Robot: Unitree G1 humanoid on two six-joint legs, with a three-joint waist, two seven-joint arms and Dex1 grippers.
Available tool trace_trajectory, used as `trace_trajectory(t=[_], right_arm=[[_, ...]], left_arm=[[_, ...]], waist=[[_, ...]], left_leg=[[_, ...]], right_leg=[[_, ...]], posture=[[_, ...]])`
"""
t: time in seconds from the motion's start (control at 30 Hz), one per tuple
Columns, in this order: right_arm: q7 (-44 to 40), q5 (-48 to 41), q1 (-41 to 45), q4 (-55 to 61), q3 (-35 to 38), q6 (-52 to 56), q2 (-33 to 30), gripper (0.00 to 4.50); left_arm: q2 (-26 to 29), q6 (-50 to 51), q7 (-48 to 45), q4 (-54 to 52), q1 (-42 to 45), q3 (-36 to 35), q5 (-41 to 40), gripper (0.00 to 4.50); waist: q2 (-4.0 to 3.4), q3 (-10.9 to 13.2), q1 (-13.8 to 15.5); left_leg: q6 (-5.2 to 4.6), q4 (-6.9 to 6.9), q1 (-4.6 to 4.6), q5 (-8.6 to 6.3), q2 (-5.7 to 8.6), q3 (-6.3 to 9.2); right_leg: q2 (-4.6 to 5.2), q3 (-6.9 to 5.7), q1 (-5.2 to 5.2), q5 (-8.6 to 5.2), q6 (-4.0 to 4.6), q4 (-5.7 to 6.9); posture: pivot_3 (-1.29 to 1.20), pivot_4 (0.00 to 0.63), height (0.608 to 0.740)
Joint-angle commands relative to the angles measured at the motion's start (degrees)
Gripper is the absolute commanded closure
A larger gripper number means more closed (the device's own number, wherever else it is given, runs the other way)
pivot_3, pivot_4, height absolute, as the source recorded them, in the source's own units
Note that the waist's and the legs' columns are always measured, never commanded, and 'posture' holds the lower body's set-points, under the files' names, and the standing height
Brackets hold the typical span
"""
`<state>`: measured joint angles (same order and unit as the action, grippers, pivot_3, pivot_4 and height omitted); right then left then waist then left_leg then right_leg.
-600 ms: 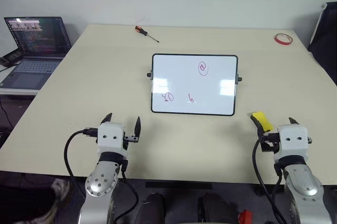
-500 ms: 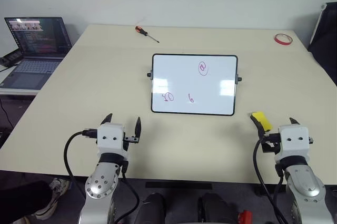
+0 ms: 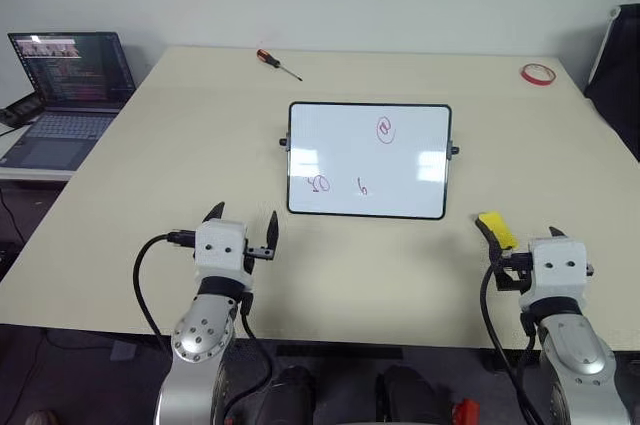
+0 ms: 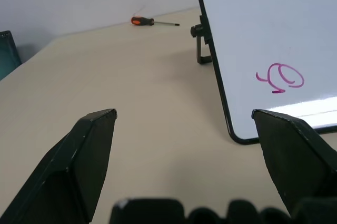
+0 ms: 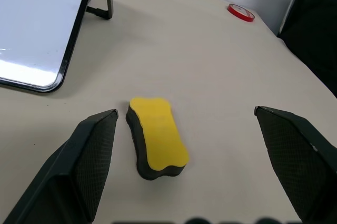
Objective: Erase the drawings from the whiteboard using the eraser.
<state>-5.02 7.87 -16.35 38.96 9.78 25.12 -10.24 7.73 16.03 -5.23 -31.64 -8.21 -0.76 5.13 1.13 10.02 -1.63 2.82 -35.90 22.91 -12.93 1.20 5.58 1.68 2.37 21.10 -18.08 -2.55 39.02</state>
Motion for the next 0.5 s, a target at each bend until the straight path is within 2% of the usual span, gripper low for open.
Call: trace_trajectory(t=[0.03,0.33,0.5], right_arm=[[1.33,0.73,0.57,0.96,-0.62,-1.6,0.73,0.04],[1.5,-0.83,1.45,0.14,2.02,-2.2,0.27,0.04],[-0.14,-2.68,3.67,-2.6,2.72,-0.57,-0.81,0.04]], left_arm=[[0.98,-1.38,-0.16,-0.37,1.36,-1.43,-0.3,0.0],[0.58,-0.73,-0.39,0.24,3.37,0.81,-0.14,0.0],[2.12,-1.53,-2.57,3.02,6.4,-0.91,-2.62,0.0]], waist=[[-0.01,-0.01,0.0],[0.0,-0.01,0.05],[0.0,-0.01,0.02]], left_leg=[[0.0,0.0,0.0,0.0,0.0,0.0],[0.0,0.01,0.0,0.0,0.01,0.02],[0.0,-0.01,-0.01,0.0,0.01,0.01]], right_leg=[[0.0,-0.01,0.0,0.0,0.0,0.0],[0.01,-0.01,-0.01,0.01,0.01,0.0],[0.0,-0.02,-0.02,0.01,0.01,0.01]], posture=[[0.0,0.15,0.74],[0.0,0.15,0.74],[0.0,0.15,0.74]])
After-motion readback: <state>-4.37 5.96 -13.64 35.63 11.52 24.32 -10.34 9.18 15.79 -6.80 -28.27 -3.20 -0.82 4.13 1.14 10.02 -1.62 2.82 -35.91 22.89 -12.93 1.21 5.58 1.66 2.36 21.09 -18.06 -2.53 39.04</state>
